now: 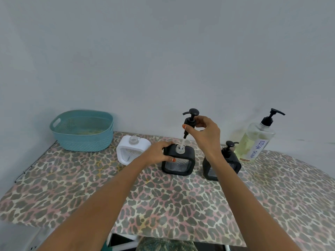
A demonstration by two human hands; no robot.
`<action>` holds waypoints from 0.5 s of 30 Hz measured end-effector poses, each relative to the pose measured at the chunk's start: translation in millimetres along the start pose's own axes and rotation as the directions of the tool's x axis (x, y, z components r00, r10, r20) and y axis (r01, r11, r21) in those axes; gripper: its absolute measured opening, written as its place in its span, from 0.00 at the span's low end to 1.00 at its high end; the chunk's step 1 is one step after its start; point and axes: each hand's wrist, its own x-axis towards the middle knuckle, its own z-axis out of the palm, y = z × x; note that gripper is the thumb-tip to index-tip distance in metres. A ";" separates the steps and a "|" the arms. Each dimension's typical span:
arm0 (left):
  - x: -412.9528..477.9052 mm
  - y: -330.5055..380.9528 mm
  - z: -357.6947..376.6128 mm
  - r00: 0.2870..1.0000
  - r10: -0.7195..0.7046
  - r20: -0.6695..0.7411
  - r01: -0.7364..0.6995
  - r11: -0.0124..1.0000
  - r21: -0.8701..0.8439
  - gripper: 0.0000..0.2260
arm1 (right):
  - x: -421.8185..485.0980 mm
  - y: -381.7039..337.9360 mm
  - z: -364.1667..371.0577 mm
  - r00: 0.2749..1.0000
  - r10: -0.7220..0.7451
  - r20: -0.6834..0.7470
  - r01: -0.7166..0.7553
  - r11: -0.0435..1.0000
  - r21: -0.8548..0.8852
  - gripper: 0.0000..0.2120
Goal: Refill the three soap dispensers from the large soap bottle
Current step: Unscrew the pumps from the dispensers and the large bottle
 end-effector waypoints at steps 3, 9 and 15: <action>0.0 2.2 -0.6 1.000 -0.027 -0.004 0.027 1.000 0.016 0.31 | -3.3 -12.4 -12.4 1.000 -0.002 -0.011 0.003 1.000 0.031 0.11; -3.1 5.2 -0.9 1.000 0.003 -0.015 -0.003 0.999 0.042 0.30 | -34.2 -2.3 -18.1 0.995 0.085 0.053 -0.083 0.996 -0.046 0.12; -5.4 4.0 -0.7 0.998 0.056 -0.025 -0.054 0.996 0.068 0.29 | -61.4 37.3 -6.8 0.961 0.250 0.119 -0.222 0.953 -0.207 0.15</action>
